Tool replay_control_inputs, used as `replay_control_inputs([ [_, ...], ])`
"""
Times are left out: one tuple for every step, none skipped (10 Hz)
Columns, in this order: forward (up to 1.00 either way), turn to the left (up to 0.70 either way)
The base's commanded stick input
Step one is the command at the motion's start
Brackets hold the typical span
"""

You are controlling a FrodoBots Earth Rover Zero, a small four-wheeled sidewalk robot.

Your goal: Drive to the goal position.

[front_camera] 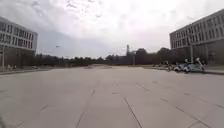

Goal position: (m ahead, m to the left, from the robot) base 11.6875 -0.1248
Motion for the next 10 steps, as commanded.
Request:
replay_control_inputs([
  [0.7,0.01],
  [0.7,0.0],
  [0.7,-0.02],
  [0.7,-0.16],
  [0.7,-0.2],
  [0.7,-0.21],
  [0.7,-0.26],
  [0.7,-0.31],
  [0.7,-0.23],
  [0.7,0.0],
])
